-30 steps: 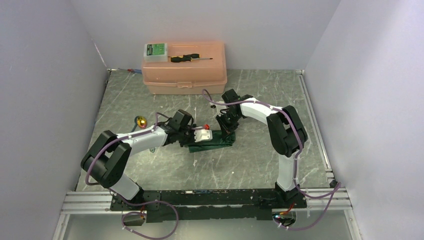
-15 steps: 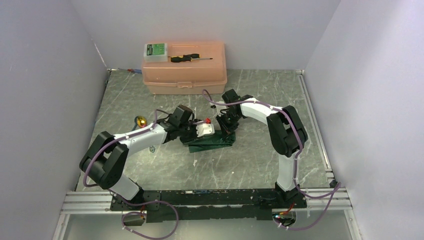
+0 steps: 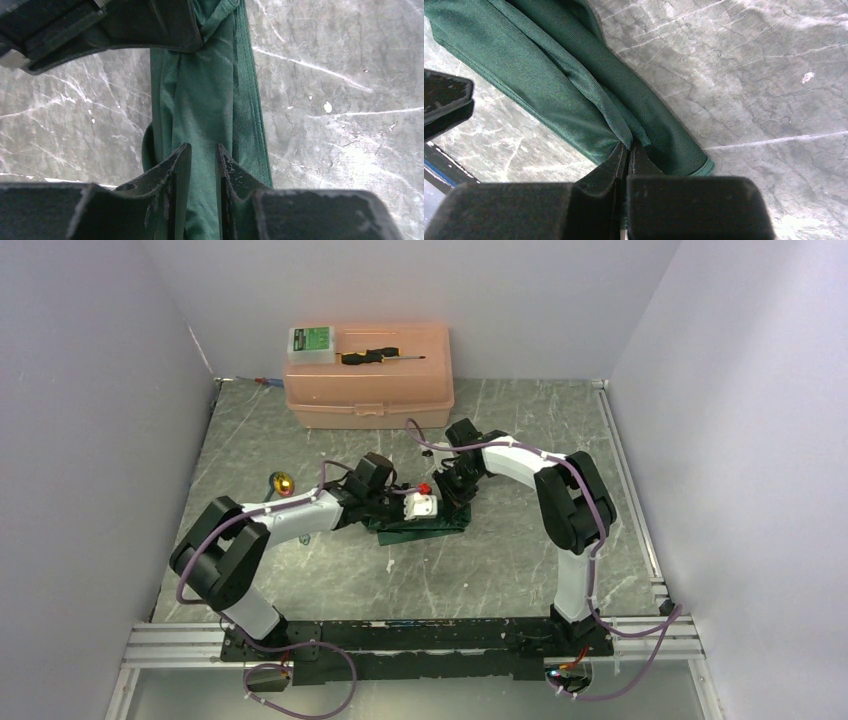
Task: Fold the napkin into a case and place the utensils inside
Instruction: Smooth out the smaller rectangle-folded napkin at the center of the board.
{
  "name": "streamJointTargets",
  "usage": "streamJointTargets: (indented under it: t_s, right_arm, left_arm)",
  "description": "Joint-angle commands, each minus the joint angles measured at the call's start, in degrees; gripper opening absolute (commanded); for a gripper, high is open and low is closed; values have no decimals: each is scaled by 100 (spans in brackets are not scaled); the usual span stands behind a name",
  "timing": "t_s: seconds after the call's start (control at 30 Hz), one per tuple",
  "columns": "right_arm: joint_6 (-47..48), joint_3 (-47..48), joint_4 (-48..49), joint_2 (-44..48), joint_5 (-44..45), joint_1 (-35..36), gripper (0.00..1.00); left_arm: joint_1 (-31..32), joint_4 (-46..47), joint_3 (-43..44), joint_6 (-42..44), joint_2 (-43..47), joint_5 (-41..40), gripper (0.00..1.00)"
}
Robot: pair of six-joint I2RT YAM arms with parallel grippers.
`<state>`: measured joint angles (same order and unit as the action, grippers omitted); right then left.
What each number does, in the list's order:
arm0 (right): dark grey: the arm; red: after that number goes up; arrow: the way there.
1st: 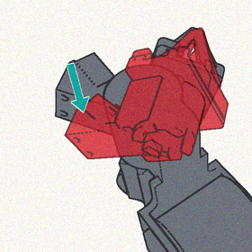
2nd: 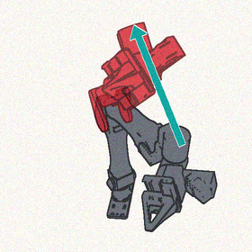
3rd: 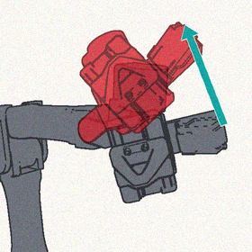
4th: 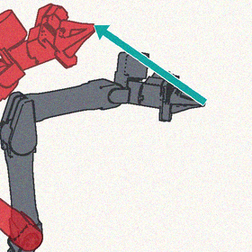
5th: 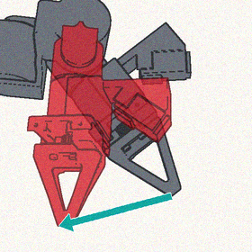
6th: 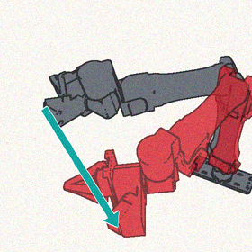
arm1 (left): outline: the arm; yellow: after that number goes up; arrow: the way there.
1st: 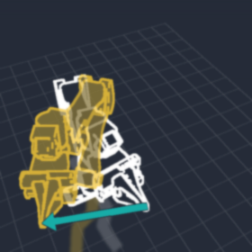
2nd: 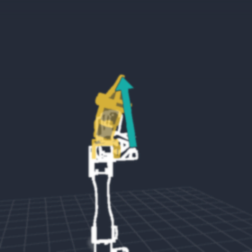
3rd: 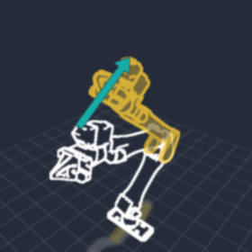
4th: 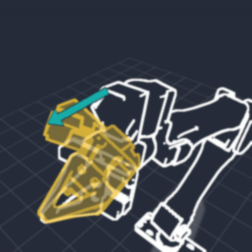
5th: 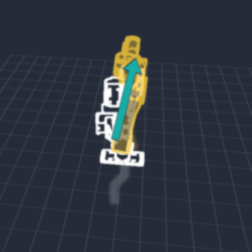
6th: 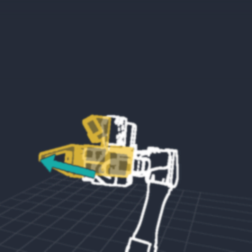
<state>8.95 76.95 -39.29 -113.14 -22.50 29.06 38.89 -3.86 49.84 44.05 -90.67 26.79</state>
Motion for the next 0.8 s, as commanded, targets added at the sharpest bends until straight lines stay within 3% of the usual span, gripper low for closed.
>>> streamJointTargets:
  t_s: [0.0,0.13,0.47,0.53,0.67,0.77]
  right_arm:
    - [168,-238,-137,149,93,-21,0]
    - [160,-274,-119,232,20,-15,0]
    - [100,-423,33,452,-216,-13,1]
    - [29,-422,87,516,-188,-19,11]
    - [-187,-409,242,817,38,-58,32]
    - [-432,-428,420,1245,88,-152,38]
  left_arm:
    - [8,344,-70,131,-169,55,29]
    - [-8,344,-119,199,-349,-148,27]
    - [-187,430,6,209,-789,-491,11]
    - [-181,396,42,256,-834,-502,4]
    - [-119,31,58,551,-847,-432,3]
    - [-78,-141,-1,746,-840,-471,3]
